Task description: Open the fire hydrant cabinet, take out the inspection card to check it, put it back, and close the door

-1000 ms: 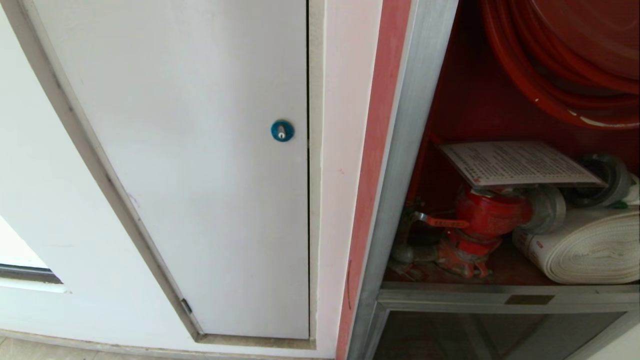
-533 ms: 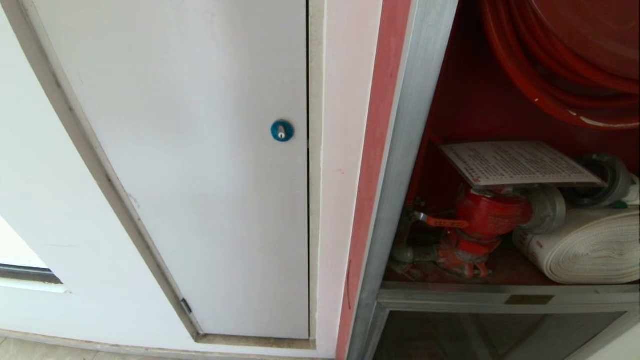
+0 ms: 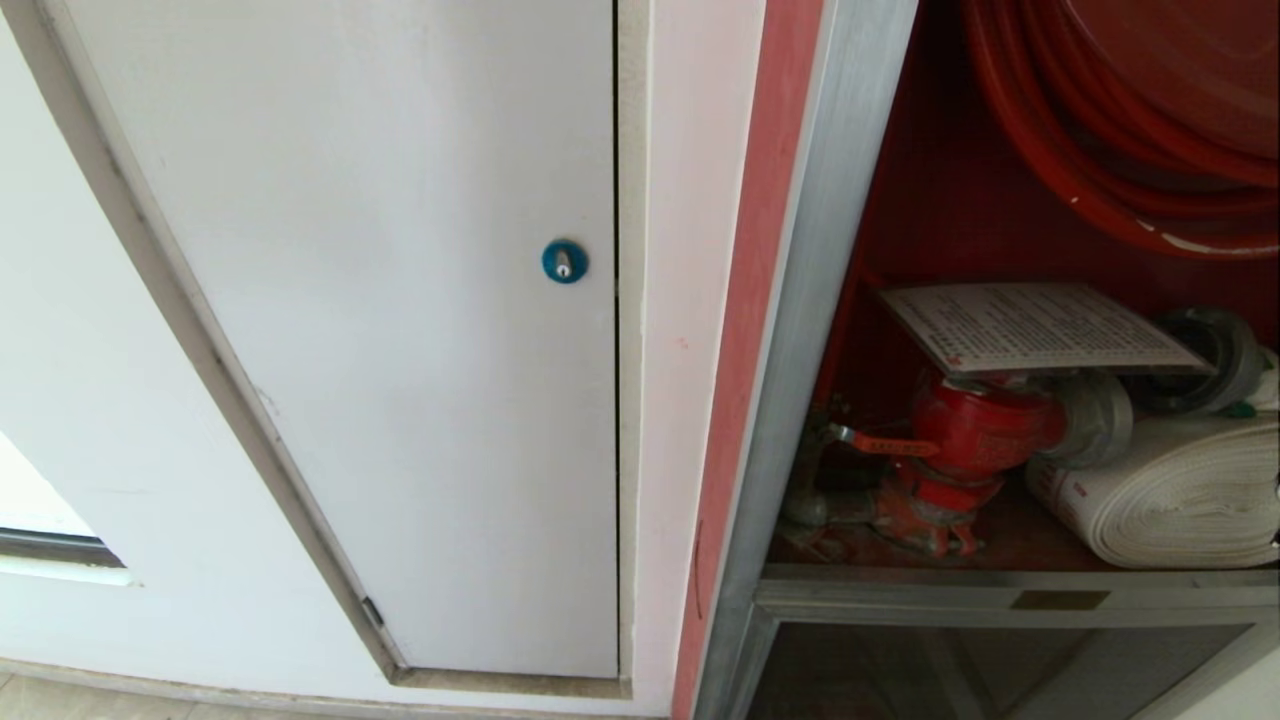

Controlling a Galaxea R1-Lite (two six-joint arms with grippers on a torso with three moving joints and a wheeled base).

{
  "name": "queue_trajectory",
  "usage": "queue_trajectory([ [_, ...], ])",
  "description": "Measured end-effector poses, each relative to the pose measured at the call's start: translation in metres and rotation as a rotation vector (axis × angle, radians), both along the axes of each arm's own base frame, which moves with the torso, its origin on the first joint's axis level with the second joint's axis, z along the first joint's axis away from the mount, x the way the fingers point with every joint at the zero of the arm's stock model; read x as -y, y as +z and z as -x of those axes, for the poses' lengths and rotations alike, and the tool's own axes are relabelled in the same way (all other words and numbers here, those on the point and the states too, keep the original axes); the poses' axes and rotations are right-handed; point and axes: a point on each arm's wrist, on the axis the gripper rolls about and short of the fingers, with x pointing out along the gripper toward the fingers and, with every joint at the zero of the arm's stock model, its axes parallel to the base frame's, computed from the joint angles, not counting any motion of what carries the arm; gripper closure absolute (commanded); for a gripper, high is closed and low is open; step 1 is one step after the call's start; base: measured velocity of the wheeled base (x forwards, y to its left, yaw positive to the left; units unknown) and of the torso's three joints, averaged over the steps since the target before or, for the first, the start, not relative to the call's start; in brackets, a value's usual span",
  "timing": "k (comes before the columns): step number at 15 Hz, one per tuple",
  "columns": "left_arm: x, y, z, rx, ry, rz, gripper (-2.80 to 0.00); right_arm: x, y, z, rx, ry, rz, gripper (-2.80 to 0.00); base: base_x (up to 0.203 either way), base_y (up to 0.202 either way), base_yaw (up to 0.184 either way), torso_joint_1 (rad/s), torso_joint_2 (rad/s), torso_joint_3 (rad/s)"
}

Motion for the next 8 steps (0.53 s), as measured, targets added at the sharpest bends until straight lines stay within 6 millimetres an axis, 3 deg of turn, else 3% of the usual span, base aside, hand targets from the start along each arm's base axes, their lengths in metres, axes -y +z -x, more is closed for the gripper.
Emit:
queue_trajectory([
  [8, 0.000, 0.000, 0.000, 0.000, 0.000, 0.000, 0.00, 0.001, -0.016, -0.006, 0.036, 0.019, -0.023, 0.00, 0.000, 0.000, 0.000, 0.000, 0.00, 0.000],
])
